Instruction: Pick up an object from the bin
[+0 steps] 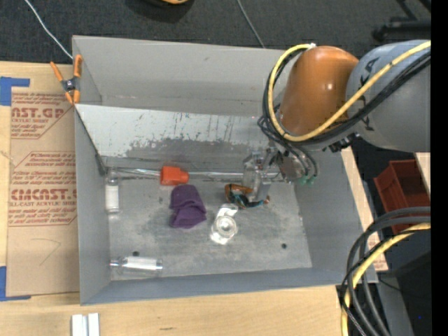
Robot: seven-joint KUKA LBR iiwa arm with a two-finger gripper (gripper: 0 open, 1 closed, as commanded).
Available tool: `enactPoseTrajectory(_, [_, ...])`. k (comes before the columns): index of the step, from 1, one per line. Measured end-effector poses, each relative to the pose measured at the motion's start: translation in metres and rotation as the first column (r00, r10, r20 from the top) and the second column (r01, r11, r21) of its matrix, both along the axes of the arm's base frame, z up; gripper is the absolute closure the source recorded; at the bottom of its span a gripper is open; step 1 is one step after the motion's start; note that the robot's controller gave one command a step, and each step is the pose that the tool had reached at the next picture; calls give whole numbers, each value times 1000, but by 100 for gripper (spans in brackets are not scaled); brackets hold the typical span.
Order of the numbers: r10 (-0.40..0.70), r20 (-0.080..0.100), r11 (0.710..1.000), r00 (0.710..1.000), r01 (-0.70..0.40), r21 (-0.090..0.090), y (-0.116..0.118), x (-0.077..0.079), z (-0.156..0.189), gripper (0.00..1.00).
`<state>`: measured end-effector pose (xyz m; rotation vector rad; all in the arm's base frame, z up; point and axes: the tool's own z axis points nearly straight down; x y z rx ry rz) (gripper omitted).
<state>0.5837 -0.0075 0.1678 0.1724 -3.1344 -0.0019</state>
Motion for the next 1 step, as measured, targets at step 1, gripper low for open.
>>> enactPoseTrajectory(1, [18,8,1000,1000,-18,0,-16,0,48,100])
